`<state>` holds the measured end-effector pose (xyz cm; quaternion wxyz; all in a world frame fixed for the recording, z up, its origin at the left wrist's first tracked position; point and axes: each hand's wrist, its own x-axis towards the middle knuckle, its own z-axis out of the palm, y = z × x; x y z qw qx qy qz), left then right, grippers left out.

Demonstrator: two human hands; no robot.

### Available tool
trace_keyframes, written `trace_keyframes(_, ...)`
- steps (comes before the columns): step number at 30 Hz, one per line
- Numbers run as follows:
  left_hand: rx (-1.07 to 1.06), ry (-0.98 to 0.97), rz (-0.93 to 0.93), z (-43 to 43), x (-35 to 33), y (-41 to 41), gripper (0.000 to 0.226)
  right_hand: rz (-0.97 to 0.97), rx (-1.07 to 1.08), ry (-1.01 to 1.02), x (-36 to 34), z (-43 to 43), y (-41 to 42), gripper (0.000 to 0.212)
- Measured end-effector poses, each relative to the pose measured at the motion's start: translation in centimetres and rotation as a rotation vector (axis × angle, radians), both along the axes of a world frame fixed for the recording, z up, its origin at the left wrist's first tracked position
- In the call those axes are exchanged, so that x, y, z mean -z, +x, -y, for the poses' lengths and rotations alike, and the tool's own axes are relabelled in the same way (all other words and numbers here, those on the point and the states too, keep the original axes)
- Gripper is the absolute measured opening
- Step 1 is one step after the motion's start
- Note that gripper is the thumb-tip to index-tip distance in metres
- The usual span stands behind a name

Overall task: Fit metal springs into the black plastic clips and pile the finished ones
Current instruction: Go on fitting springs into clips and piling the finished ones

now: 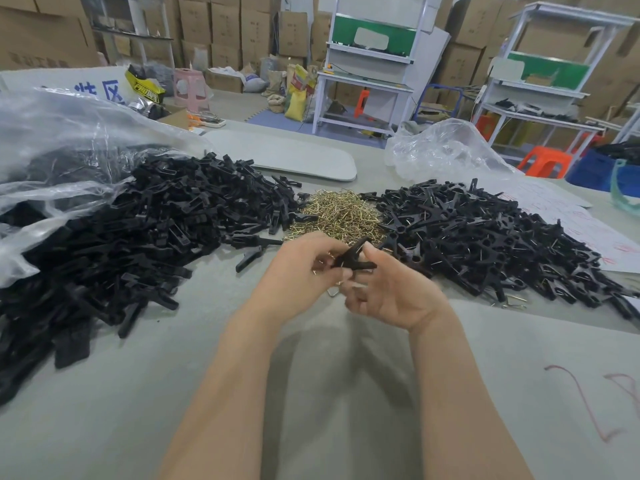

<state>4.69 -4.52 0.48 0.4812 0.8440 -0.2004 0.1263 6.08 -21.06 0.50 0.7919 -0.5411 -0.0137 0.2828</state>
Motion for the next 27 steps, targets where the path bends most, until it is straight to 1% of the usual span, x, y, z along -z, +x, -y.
trace_keyframes(2, 0.012, 0.024, 0.036, -0.1, -0.4, -0.2, 0.024, -0.027, -0.092, 0.035, 0.4, -0.3, 0.0, 0.053)
trace_keyframes(3, 0.005, 0.042, 0.063, -0.1, -0.5, -0.3, 0.022, -0.024, -0.117, 0.031, 0.5, -0.5, 0.1, 0.055)
trace_keyframes(5, -0.010, 0.061, 0.105, -0.1, -0.7, -0.3, 0.019, -0.022, -0.099, 0.022, 0.7, -0.7, 0.3, 0.052)
trace_keyframes(7, -0.009, 0.059, 0.121, -0.1, -0.8, -0.3, 0.019, -0.027, -0.033, 0.038, 1.1, -0.9, 0.4, 0.049)
trace_keyframes(12, -0.011, 0.044, 0.114, -0.2, -0.5, -0.1, 0.023, -0.041, 0.049, 0.036, 1.4, -1.6, 0.4, 0.038)
trace_keyframes(14, -0.012, 0.044, 0.099, -0.4, -0.3, 0.0, 0.022, -0.038, 0.050, 0.031, 1.4, -1.6, 0.4, 0.039)
trace_keyframes(15, -0.021, 0.037, 0.087, -0.4, -0.2, 0.1, 0.021, -0.020, 0.044, 0.007, 1.4, -1.6, 0.4, 0.042)
trace_keyframes(17, -0.068, 0.033, 0.039, -0.4, 0.3, 0.2, 0.020, 0.029, 0.060, -0.111, 1.0, -1.3, 0.5, 0.055)
trace_keyframes(18, -0.099, 0.063, 0.004, -0.3, 0.5, 0.3, 0.019, 0.065, 0.102, -0.197, 0.8, -1.0, 0.6, 0.061)
trace_keyframes(19, -0.123, 0.123, -0.035, -0.2, 0.9, 0.5, 0.019, 0.115, 0.153, -0.293, 0.7, -0.8, 0.7, 0.059)
trace_keyframes(20, -0.135, 0.193, -0.077, 0.0, 1.2, 0.7, 0.020, 0.180, 0.181, -0.395, 0.6, -0.7, 0.8, 0.047)
trace_keyframes(22, -0.140, 0.271, -0.157, 0.3, 1.7, 1.0, 0.028, 0.304, 0.204, -0.616, 0.1, -1.2, 1.2, 0.010)
trace_keyframes(23, -0.163, 0.276, -0.186, 0.4, 1.9, 1.1, 0.036, 0.353, 0.271, -0.711, -0.3, -1.6, 1.5, 0.003)
trace_keyframes(24, -0.226, 0.268, -0.198, 0.3, 2.1, 1.2, 0.044, 0.413, 0.401, -0.764, -0.7, -1.7, 2.1, 0.005)
trace_keyframes(25, -0.342, 0.251, -0.182, 0.0, 2.1, 1.3, 0.049, 0.464, 0.582, -0.728, -1.5, -1.7, 2.8, 0.019)
trace_keyframes(26, -0.494, 0.221, -0.149, -0.6, 2.2, 1.4, 0.049, 0.485, 0.759, -0.601, -2.7, -1.6, 3.4, 0.042)
trace_keyframes(27, -0.646, 0.181, -0.122, -1.2, 2.3, 1.5, 0.046, 0.485, 0.876, -0.457, -3.7, -1.6, 3.9, 0.067)
